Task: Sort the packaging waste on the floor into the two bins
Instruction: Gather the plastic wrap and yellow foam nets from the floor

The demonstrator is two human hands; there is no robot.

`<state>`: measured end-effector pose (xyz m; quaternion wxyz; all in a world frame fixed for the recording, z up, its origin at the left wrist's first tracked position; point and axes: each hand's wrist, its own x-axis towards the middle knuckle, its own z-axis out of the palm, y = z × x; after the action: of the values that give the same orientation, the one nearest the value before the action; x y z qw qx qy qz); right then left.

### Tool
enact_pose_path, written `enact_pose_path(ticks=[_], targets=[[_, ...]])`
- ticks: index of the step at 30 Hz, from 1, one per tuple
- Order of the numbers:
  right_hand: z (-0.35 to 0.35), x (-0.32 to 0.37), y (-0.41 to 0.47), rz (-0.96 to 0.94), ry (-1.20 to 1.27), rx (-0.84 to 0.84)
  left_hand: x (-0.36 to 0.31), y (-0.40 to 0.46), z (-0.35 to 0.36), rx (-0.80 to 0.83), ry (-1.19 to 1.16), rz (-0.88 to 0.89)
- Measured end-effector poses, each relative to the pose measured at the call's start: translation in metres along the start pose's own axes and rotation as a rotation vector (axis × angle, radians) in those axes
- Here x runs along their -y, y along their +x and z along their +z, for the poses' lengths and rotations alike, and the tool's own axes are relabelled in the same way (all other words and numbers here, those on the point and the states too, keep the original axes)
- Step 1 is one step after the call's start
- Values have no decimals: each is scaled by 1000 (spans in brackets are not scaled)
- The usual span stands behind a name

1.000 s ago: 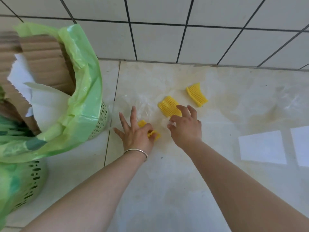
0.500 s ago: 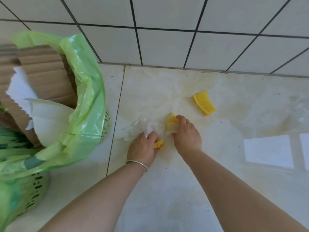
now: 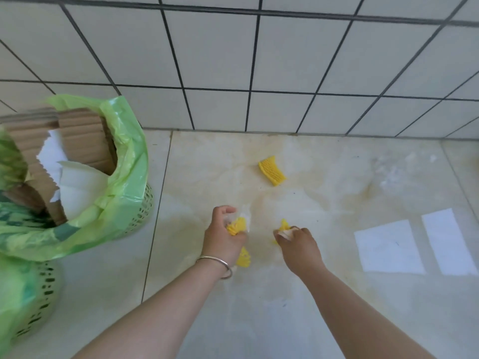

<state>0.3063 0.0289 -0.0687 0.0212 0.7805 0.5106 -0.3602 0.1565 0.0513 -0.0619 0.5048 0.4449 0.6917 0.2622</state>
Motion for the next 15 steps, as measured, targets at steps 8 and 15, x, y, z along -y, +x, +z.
enact_pose_path(ticks=[8, 15], targets=[[-5, -13, -14, 278, 1289, 285, -7, -13, 25, 227, -845, -576], [-11, -14, 6, 123, 1094, 123, -7, 0, 63, 185, -488, -455]])
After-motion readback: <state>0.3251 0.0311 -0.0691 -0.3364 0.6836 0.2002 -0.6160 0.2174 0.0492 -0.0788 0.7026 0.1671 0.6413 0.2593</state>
